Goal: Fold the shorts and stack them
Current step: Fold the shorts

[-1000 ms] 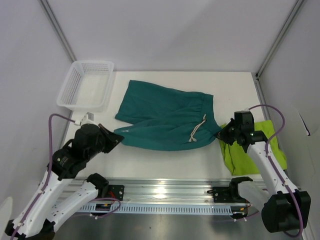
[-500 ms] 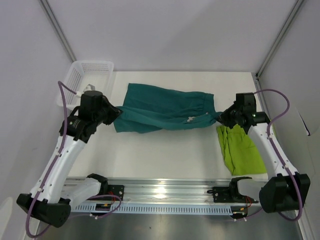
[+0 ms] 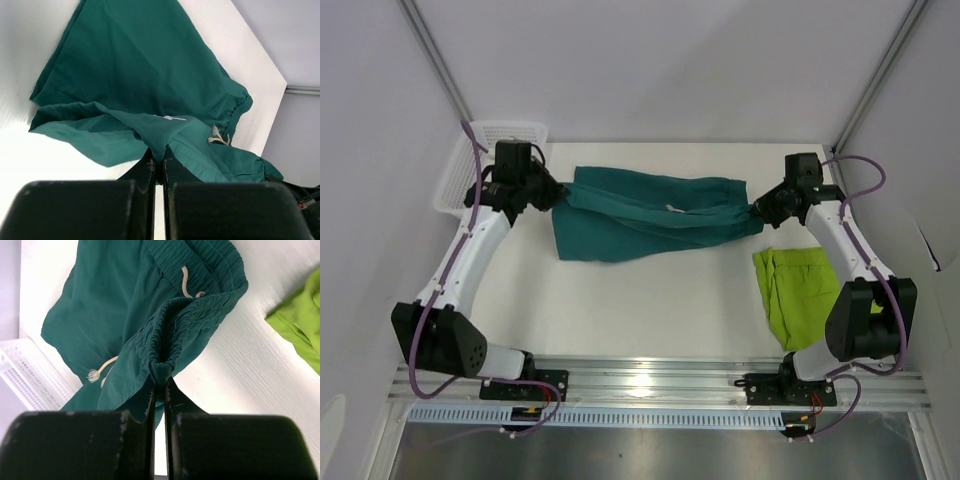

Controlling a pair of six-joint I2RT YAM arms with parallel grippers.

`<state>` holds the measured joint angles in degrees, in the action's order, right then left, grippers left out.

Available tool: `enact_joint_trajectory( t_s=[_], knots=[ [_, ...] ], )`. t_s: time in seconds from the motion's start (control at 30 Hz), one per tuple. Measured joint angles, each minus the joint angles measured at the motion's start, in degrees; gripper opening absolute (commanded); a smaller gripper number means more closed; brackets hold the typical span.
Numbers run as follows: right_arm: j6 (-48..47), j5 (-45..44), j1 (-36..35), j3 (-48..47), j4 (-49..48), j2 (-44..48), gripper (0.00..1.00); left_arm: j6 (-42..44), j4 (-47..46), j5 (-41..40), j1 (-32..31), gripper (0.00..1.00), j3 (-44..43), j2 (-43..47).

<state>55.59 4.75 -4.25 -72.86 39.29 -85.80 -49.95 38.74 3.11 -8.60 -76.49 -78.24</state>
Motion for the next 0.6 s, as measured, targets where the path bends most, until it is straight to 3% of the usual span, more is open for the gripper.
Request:
enact_joint_trajectory(
  t_s=[0.4, 0.6],
  knots=[
    [1.68, 1.31, 1.16, -12.59, -2.34, -14.45, 0.0, 0.5, -3.8, 4.63, 4.04, 0.0, -8.72, -13.73],
    [2.21, 2.62, 1.29, -24.02, -3.69, -24.11, 0.0, 0.5, -4.17, 6.01, 5.95, 0.0, -17.79, -23.39]
  ],
)
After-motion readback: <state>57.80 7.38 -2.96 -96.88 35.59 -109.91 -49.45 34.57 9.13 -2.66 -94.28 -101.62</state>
